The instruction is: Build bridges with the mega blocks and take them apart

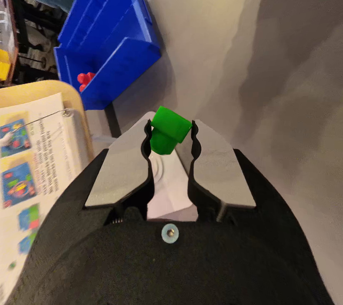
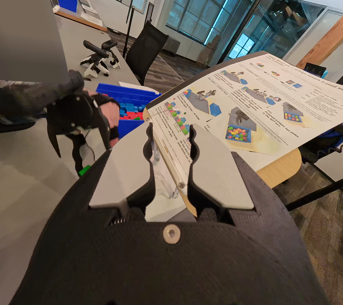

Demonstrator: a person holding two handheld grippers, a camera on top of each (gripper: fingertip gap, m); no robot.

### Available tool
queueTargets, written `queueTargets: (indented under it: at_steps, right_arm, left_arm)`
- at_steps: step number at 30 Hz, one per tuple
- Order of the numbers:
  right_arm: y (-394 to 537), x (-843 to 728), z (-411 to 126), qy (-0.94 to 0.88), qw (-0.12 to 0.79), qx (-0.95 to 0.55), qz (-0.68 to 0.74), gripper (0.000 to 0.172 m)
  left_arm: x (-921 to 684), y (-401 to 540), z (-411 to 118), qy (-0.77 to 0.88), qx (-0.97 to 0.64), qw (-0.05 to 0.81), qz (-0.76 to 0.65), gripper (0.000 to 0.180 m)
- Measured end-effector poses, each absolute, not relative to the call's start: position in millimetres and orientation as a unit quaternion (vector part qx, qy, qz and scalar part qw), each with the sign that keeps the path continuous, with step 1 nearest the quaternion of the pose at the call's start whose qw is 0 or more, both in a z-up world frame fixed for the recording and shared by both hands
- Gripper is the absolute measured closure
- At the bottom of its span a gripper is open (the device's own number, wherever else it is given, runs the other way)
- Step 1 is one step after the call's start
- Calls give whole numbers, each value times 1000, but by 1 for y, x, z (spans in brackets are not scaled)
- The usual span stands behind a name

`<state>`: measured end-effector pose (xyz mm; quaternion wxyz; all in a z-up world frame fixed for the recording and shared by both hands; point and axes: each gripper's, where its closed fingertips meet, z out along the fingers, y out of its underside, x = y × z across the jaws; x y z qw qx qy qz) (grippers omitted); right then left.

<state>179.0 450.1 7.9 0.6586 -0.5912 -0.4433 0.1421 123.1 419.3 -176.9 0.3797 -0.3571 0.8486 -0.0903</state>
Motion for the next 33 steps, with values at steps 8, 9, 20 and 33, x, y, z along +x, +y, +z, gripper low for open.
queueTargets:
  at_steps: [8, 9, 20, 33]
  right_arm:
    - [449, 177, 7, -451, 656, -589, 142, 135]
    - [449, 177, 7, -451, 656, -588, 142, 135]
    - [451, 178, 5, -452, 653, -590, 145, 135]
    - [447, 184, 8, -451, 656, -586, 150, 135]
  left_arm:
    - [120, 423, -261, 889, -389, 239, -30, 140]
    - [121, 423, -265, 891, -386, 237, -29, 140]
    - [129, 429, -274, 884, -387, 260, -24, 139]
    - [108, 418, -270, 876, -433, 192, -96, 112]
